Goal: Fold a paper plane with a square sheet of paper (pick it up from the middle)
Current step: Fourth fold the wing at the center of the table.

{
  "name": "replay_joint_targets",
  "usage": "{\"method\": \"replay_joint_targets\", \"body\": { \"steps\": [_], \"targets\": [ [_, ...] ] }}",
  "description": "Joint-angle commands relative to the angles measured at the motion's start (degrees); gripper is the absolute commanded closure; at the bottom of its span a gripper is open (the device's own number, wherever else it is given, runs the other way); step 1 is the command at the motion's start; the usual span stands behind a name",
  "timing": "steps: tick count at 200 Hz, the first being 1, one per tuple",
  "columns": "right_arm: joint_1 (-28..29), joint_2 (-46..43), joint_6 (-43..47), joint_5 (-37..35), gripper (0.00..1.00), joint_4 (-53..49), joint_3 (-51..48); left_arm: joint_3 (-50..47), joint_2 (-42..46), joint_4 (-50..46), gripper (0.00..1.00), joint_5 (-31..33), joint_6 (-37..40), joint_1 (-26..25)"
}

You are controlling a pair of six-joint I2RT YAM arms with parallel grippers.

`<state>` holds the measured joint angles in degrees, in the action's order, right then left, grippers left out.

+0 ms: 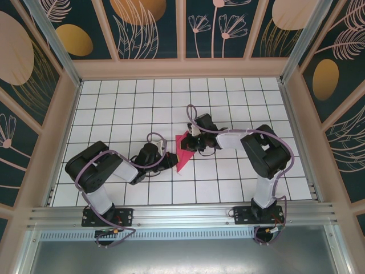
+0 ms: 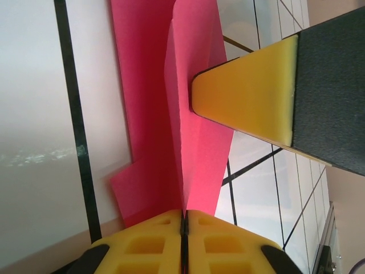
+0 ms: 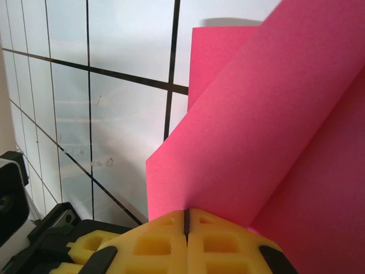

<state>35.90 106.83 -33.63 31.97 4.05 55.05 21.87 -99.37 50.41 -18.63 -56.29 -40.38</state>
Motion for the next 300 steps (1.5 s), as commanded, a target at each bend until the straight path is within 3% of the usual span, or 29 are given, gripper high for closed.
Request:
{"method": "replay_joint_targets", "body": {
  "steps": [1,89,148,178,300],
  "targets": [
    [0.39,1.36,-0.56,-1.81,0.93,-1.54,1.64,0.32,0.85,-8.42,0.84,2.72,1.53,0.37],
    [0.38,2.23,-0.47,-3.04,0.93,-1.93,1.71,2.45,2.53,-12.9,0.81,3.87,4.26,0.3],
    [0.38,1.93,-0.21,-2.57,0.93,-2.09,1.91,2.36,1.54,-12.25,0.97,3.5,3.68,0.31],
    [0.34,1.25,-0.36,-1.56,0.91,-1.77,2.59,1.62,-1.08,-10.08,1.0,2.06,2.68,0.37],
    [0.57,-7.09,-1.98,-1.81,0.88,-1.77,-2.53,2.3,-1.71,-9.46,0.98,-0.18,4.08,0.23]
  ]
}}
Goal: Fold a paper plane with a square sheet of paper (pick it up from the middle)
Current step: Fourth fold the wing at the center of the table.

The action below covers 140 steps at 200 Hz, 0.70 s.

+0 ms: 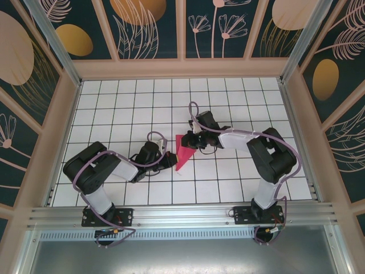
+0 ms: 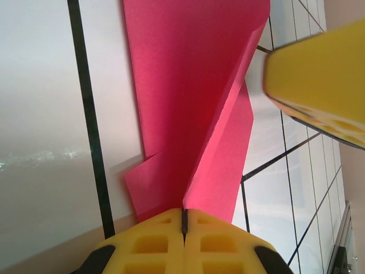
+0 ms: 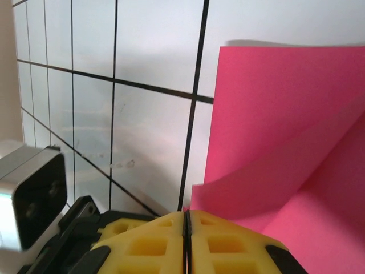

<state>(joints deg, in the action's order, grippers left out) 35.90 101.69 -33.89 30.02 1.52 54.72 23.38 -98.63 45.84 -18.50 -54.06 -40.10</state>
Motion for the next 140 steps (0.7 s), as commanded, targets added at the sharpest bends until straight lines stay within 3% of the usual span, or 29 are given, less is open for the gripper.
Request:
{"method": "replay_joint_targets", "body": {
  "steps": [1,55,140],
  "targets": [
    [0.57,-1.95,-1.71,0.14,0.88,0.76,-2.21,0.79,-2.45,-4.98,0.98,-0.31,1.85,-0.06],
    [0.84,-0.38,-4.08,1.74,0.9,5.37,-4.66,0.89,-3.44,-4.36,1.0,-0.84,1.73,-0.1],
    [1.15,4.06,-2.61,2.91,0.9,3.79,-0.48,-0.35,-4.11,-1.98,0.97,-1.4,1.24,-0.33]
  ]
}}
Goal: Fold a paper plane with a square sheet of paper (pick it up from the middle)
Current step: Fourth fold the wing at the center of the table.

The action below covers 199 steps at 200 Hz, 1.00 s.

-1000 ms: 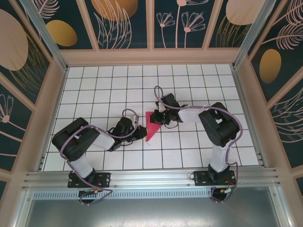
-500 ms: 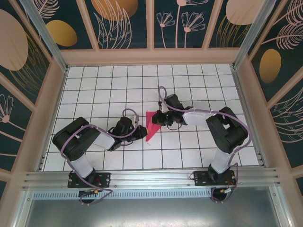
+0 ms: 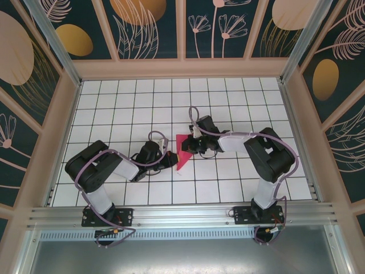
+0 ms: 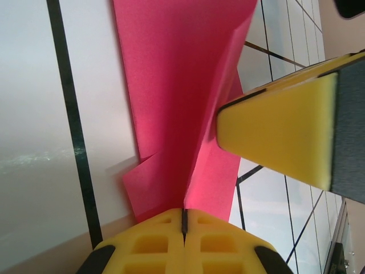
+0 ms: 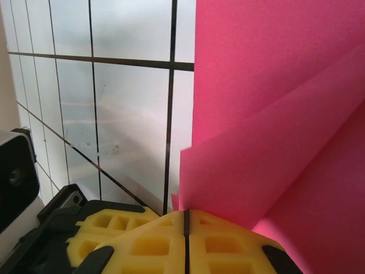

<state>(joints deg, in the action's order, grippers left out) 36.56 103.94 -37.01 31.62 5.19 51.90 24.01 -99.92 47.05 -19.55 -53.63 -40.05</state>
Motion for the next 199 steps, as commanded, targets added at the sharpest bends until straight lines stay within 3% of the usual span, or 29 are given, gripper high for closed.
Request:
{"method": "replay_joint_targets", "body": {
  "steps": [1,73,83,146,199],
  "targets": [
    [0.47,1.84,0.57,1.33,0.9,0.1,2.38,-1.03,-2.82,-3.14,0.97,-0.38,0.8,-0.38],
    [0.44,3.7,2.05,1.34,0.9,-1.06,4.13,-0.96,-1.72,-2.92,0.93,-0.74,0.74,-0.38],
    [0.38,3.7,1.95,1.27,0.9,-1.13,4.05,-0.78,-1.6,-3.04,0.98,-0.79,0.33,-0.32],
    [-2.69,-7.6,0.5,-4.88,0.86,-2.37,0.12,-3.27,-1.9,2.66,1.0,-0.23,-3.55,-0.38],
    [-3.14,-5.56,-0.71,-2.77,0.88,-1.04,-0.41,-3.53,-1.64,2.7,1.0,0.19,-3.68,-0.38]
  ]
}}
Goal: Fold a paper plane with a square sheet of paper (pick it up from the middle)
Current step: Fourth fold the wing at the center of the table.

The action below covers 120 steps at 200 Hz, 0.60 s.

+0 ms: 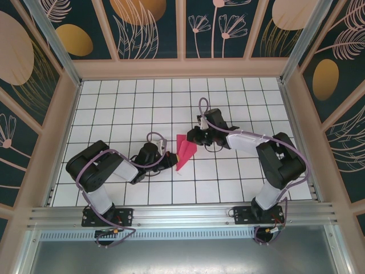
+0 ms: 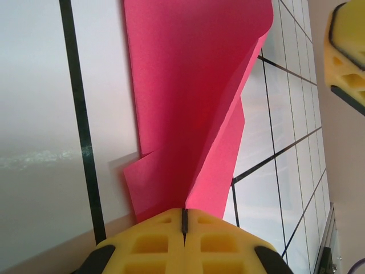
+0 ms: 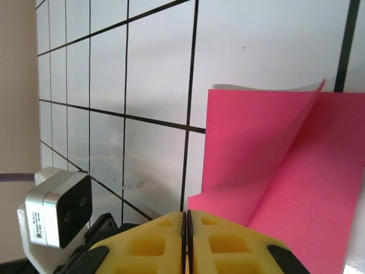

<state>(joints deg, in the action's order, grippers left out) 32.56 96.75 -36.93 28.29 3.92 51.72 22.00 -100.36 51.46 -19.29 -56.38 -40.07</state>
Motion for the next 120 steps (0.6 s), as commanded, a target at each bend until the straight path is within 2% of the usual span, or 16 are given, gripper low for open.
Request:
{"method": "replay_joint_targets", "body": {
  "steps": [1,120],
  "targets": [
    [0.85,1.7,-0.79,0.59,0.88,0.17,-0.14,-1.52,-1.18,-1.72,1.0,-0.06,-0.92,-0.35],
    [2.24,10.19,1.64,3.62,0.89,-1.29,6.01,-3.13,-1.42,0.13,1.0,1.78,-2.57,-0.43]
  ]
}}
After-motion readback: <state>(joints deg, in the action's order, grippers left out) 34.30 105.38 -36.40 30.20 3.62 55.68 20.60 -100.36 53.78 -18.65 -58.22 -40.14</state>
